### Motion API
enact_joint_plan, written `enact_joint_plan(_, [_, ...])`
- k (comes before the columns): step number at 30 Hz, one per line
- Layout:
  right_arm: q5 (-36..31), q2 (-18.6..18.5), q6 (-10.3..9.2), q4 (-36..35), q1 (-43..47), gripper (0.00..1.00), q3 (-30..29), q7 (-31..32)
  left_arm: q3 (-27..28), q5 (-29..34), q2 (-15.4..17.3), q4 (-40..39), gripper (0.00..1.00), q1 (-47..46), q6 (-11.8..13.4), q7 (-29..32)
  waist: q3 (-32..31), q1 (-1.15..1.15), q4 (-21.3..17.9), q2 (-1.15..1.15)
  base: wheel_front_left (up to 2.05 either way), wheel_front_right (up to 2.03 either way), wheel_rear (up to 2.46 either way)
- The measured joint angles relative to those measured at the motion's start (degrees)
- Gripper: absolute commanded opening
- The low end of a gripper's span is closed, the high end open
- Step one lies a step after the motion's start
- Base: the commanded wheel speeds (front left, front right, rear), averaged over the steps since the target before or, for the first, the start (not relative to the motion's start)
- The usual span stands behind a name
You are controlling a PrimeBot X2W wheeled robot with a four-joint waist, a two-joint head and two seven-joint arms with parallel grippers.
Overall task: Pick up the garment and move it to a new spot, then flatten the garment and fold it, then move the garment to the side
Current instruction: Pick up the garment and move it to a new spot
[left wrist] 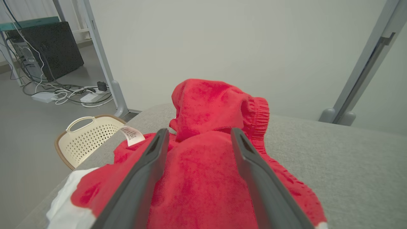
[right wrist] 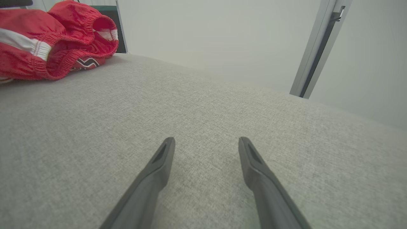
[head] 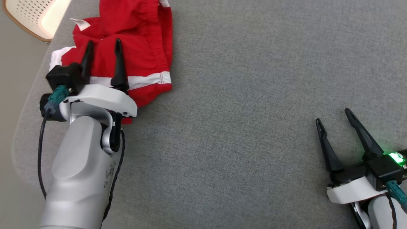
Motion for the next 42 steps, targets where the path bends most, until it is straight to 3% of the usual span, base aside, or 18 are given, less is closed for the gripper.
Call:
enact_joint_plan(12, [-1.3, 0.8, 0.09, 1.1, -2.2, 1.00, -0.3, -0.5, -6.8, -5.1, 0.0, 20.3, 0.97, -8.0, 2.2, 3.0, 2.9, 0.00, -1.8, 0.00, 0.00, 0.00, 0.00])
enact_joint_plan(13, [-1.3, 0.9, 0.09, 1.2, -2.3, 1.00, -0.2, -0.5, -6.9, -5.4, 0.0, 21.1, 0.00, -8.4, 2.1, 2.6, 2.9, 0.00, -1.8, 0.00, 0.00, 0.00, 0.00])
enact_joint_plan(20, [-1.3, 2.0, 0.03, 2.9, -2.4, 1.00, -0.5, -0.5, -5.8, -6.2, 0.2, 20.9, 0.00, -9.3, 0.5, 0.3, 0.9, 0.00, -2.2, 0.00, 0.00, 0.00, 0.00])
enact_joint_plan(32, [1.4, 8.3, -0.02, 7.5, 0.2, 1.00, 0.8, 0.2, -0.6, -5.0, 6.2, -1.6, 0.00, -0.5, -1.7, 0.4, -9.8, 0.00, -5.9, 0.00, 0.00, 0.00, 0.00])
enact_joint_plan(37, [2.9, 9.9, -0.02, 8.3, 1.5, 1.00, 0.6, 0.2, -1.1, -6.3, 7.6, -12.2, 0.00, 3.2, -2.2, 5.7, -14.2, 0.00, -10.0, 0.00, 0.00, 0.00, 0.00])
enact_joint_plan(42, [5.5, 10.1, -0.02, 7.6, 1.9, 1.00, 1.6, 0.2, -3.3, -7.2, 6.4, -23.1, 0.00, 6.5, -1.8, 11.5, -17.1, 0.00, -15.6, 0.00, 0.00, 0.00, 0.00])
